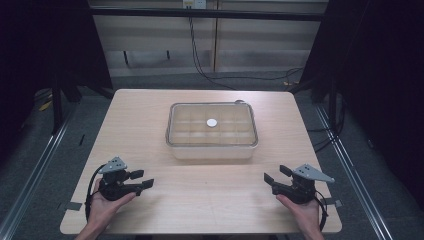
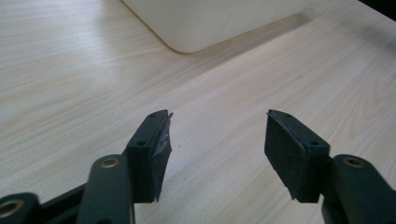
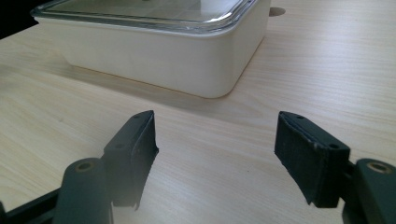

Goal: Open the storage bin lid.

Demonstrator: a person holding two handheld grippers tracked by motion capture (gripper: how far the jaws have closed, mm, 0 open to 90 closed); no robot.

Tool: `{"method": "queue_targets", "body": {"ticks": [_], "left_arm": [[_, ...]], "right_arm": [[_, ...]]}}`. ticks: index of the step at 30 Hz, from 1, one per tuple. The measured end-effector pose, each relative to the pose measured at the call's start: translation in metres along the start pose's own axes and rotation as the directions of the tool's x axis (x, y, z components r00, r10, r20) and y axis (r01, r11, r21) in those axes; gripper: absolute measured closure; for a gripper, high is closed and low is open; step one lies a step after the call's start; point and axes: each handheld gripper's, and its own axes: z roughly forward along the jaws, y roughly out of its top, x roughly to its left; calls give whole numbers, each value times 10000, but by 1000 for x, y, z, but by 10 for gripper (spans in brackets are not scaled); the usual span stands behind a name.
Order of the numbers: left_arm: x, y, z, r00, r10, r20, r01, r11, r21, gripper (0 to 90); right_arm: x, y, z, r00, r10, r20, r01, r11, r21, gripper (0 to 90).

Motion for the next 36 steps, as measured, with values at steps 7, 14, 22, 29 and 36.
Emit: {"method": "queue_targets", "body": {"ticks": [7,14,22,29,36], "left_arm": [[-1,1,1,9984,540,172,-531,9972,-527,596],[-5,3,-2,9983,545,-215,-550,9981,-264,531],[-3,13,1,9999,141,-38,-142,9996,-248,417],[-7,23,-1,9997,237,117,-232,9991,-368,386],[-3,36,8,9992,248,308,-238,9992,-333,366]], "right_arm": [[-3,2,0,9996,54,-266,-52,9999,105,296],[-3,6,-6,9990,187,-408,-188,9998,-27,286],[-7,17,-8,9961,359,-811,-325,9986,420,296],[-3,26,-4,9958,523,-752,-516,9986,103,265],[-5,34,5,9935,424,-1058,-393,9987,309,269]]}}
